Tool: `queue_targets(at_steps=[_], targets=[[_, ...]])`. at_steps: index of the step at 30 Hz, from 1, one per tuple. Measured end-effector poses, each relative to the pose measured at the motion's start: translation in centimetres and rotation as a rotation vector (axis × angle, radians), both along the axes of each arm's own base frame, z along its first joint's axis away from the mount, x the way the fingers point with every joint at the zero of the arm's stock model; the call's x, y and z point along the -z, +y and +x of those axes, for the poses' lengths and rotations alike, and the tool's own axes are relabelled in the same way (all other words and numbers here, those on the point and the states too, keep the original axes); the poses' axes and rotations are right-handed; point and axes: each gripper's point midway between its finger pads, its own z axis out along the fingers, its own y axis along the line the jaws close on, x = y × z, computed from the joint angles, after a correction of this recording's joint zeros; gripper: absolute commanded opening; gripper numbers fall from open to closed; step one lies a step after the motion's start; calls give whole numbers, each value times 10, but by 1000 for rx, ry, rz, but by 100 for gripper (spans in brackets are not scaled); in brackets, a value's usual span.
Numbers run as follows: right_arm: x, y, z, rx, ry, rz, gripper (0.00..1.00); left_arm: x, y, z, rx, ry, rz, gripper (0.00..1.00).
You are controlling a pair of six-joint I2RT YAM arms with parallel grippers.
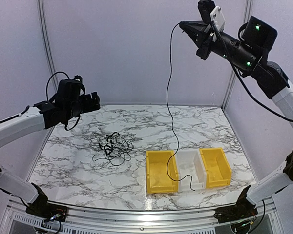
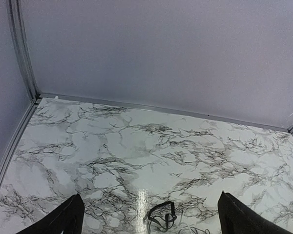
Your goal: Untangle the cables
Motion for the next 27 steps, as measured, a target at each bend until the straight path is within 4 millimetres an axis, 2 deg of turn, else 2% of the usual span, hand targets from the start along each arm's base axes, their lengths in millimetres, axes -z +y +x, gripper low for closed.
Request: queue_targets(at_steps=[5,9,12,20,23,27], targets=[[23,0,-5,-26,70,-23,0,13,8,5,-51,21,46,99],[24,0,-6,-34,90,-20,0,30,6,6,-38,67,85,99],[13,-1,-7,-37,81,-5,0,31,2,5,-15,71,84,99],[-40,-14,-25,-62,6,86,0,43,-8,6,37,107,77,98],[-49,-17,-30,-71,-11,102,0,44,-10,6,48,110,75,98],[-51,-17,-31,-75,-13,103,0,43,-13,6,60,110,72,97]])
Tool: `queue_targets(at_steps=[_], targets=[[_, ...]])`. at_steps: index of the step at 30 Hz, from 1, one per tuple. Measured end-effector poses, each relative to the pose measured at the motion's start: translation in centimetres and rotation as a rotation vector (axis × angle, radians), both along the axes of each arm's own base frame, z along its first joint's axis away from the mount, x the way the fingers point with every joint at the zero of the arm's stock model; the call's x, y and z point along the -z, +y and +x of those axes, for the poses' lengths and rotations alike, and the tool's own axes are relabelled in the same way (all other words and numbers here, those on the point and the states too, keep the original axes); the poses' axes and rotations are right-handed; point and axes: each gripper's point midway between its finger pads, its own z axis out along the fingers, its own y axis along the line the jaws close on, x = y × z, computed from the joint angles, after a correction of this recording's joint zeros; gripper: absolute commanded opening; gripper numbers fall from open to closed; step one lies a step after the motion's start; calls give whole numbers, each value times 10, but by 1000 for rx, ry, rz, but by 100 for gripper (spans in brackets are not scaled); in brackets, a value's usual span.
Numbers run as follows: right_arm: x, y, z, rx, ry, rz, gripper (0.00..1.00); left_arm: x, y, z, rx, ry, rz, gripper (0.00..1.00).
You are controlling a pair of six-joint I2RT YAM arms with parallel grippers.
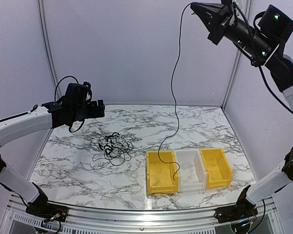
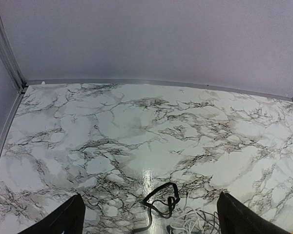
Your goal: Untangle the cables
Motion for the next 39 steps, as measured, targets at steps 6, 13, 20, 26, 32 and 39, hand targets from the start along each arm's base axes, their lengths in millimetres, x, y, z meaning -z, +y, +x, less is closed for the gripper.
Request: queue_targets(at_steps=[6,13,20,26,32,39], targets=[[19,11,8,-18,50,-24,0,-4,-2,1,10,-6,-2,97],[41,22,18,-33,112,-45,0,-3,-3,1,13,-4,-5,97],[99,39,37,-25,201,-111,0,1,-2,0,9,5,-8,97],[193,40,44,2,346,-239,0,15,1,-5,4,32,1,97],[208,28,28,-15,372,-267,0,24,3,-8,2,51,8,97],[185,19,-14,-141,346,-298,0,28,4,-10,-8,63,-3,96]])
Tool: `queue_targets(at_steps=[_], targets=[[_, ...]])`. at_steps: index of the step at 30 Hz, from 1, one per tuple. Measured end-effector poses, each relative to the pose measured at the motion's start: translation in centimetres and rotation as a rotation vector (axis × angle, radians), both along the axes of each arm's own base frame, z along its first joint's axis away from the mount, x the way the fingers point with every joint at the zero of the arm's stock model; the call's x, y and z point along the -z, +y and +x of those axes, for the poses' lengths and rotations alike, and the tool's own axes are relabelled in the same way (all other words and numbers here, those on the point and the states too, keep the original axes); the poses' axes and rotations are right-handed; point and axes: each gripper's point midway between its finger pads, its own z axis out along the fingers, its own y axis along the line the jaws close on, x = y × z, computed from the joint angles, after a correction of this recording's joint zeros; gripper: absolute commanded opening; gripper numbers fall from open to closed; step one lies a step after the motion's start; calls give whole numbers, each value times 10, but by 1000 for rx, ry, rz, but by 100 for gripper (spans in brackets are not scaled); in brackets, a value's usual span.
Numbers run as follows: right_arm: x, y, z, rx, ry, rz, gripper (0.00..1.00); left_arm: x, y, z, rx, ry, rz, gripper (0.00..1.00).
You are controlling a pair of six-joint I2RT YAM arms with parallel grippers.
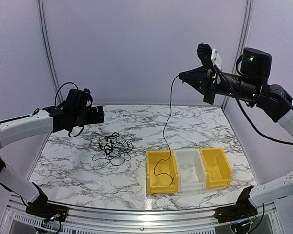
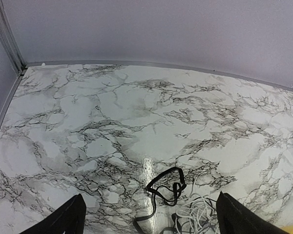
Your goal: Untangle the cables
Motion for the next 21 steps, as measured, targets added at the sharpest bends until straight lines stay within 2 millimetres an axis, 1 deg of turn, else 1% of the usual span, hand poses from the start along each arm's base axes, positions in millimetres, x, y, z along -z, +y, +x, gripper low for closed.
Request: queue_targets(at_steps=[2,4,6,7,11,14,18,21], targets=[[-3,-1,-10,-36,7,-6,0,3,1,-1,-4,7,-4,96],[0,-1,-16,-58,21,-18,0,8,1,-3,-6,18,-10,95],[10,1,-17,-68,45,-37,0,13,1,-5,-10,32,-15,95],[18,3,-15,-70,62,-48,0,16,1,-6,-9,39,-17,95],[59,12,-6,-68,139,-103,0,24,2,-9,-8,58,-20,95],[101,19,0,-67,197,-157,0,29,2,-11,-7,68,-15,95],[148,21,2,-67,260,-217,0,30,5,-15,-7,70,-13,95],[175,21,1,-71,293,-248,0,29,8,-19,-8,65,-14,95]])
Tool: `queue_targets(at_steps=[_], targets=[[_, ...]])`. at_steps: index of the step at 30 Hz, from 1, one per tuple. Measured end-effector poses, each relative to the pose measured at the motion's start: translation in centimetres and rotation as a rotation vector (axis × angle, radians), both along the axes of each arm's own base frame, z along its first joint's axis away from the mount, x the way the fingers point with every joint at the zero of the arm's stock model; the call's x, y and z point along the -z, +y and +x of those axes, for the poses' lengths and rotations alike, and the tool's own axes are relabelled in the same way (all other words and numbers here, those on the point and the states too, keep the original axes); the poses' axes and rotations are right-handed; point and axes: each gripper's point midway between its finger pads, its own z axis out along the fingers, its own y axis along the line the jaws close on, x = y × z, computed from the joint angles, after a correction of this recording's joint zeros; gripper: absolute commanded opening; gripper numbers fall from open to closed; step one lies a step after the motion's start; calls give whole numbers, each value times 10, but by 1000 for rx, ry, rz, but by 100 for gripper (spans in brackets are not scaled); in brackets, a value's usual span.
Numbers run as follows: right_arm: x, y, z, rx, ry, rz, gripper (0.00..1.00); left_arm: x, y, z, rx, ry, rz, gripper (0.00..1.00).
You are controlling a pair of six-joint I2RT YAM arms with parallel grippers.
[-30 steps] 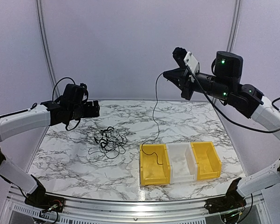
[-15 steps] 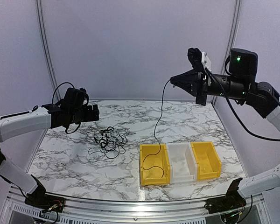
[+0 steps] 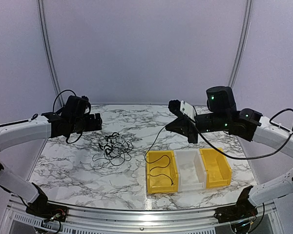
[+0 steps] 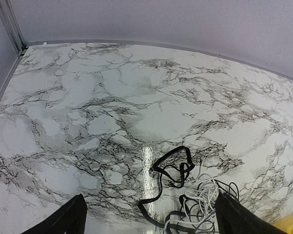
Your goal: Untangle the cables
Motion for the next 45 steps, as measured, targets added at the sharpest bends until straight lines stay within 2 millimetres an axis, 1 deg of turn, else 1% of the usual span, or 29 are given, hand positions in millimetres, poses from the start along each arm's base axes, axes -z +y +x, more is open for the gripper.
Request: queue_targets(at_steps=[4,8,10,11,14,16,19,22,25,28,32,34,37,39,41,44,45], targets=[[33,-1,-3,-11,37,-38,0,-2,3,-4,-1,-7,1,95],[75,-3,-4,-28,81,-111,0,0,5,-6,-3,-5,4,95],[87,-7,-3,-30,100,-137,0,1,5,-6,-3,-2,6,95],[90,-11,-1,-27,113,-145,0,1,5,-6,-3,-1,6,95],[88,-29,10,-6,82,-165,0,1,5,-6,-3,-1,6,95],[85,-41,13,-10,19,-201,0,1,5,-6,-2,0,5,95],[83,-54,12,-36,-105,-263,0,1,5,-7,-3,1,2,95],[90,-62,9,-83,-193,-336,0,2,4,-7,-3,4,-5,95],[102,-70,9,-131,-248,-422,0,2,4,-7,-3,6,-6,95],[111,-84,11,-168,-284,-501,0,3,4,-8,-2,9,-5,95],[116,-109,17,-212,-361,-607,0,3,3,-9,5,15,-8,95],[116,-113,14,-248,-391,-632,0,5,3,-10,9,22,-8,95],[113,-113,12,-289,-418,-655,0,6,2,-11,15,32,-9,95],[110,-106,13,-306,-412,-659,0,7,1,-12,19,38,-14,95],[104,-93,17,-312,-390,-644,0,8,0,-12,20,41,-18,95],[93,-66,22,-314,-343,-597,0,9,0,-13,20,44,-22,95],[92,-58,22,-319,-327,-581,0,10,0,-13,19,46,-24,95]])
